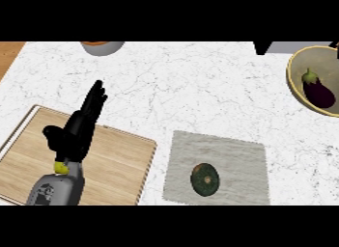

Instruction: Pick the eggplant from the placemat and place it in the bowl

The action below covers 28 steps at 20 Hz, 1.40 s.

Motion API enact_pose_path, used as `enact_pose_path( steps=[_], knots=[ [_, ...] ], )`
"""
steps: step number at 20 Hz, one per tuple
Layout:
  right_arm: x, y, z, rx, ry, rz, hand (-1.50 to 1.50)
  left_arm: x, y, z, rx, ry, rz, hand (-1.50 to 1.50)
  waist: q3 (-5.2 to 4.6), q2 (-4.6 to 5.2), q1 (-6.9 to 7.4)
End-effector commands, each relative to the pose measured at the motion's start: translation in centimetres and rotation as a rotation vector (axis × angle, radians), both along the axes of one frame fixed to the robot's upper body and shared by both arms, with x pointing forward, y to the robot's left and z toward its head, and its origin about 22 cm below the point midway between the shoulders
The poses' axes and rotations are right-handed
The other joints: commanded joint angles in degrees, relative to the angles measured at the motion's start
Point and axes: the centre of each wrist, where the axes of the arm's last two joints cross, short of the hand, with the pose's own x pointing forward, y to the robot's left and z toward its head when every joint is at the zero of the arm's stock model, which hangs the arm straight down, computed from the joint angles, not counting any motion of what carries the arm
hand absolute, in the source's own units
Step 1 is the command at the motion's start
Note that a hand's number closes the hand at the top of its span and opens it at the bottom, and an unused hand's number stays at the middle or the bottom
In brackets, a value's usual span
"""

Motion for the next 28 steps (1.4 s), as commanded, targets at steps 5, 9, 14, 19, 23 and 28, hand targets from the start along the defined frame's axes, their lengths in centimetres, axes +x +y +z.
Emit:
enact_pose_path(
  steps=[5,9,14,19,23,28],
  knots=[
    [2.9,-5.7,-4.4,-0.053,0.022,-0.114,1.5,0.4,-1.9,0.2,-0.01,-0.018,-0.028,0.0,0.12,0.66,1.38],
    [2.3,-7.1,-8.9,-0.074,0.05,-0.115,1.5,-0.4,-1.1,0.0,-0.014,-0.008,-0.018,0.0,0.14,0.41,1.14],
    [2.0,-8.2,-10.9,-0.049,0.185,-0.112,1.5,0.0,-0.4,0.0,-0.009,-0.017,-0.041,0.0,0.23,1.02,2.41],
    [1.2,-10.7,-9.5,0.117,0.302,-0.032,-1.5,0.8,-0.5,1.0,0.003,-0.031,-0.026,0.0,0.3,1.08,2.16],
    [1.2,-10.1,-10.9,0.197,0.257,0.06,-1.5,-0.8,-0.8,-0.5,-0.01,-0.017,-0.039,0.0,0.3,0.96,2.36],
    [1.3,-10.6,-10.0,0.342,0.066,0.101,-1.5,-0.8,0.5,-0.5,-0.01,-0.012,-0.014,0.0,0.26,0.65,1.47]
  ],
)
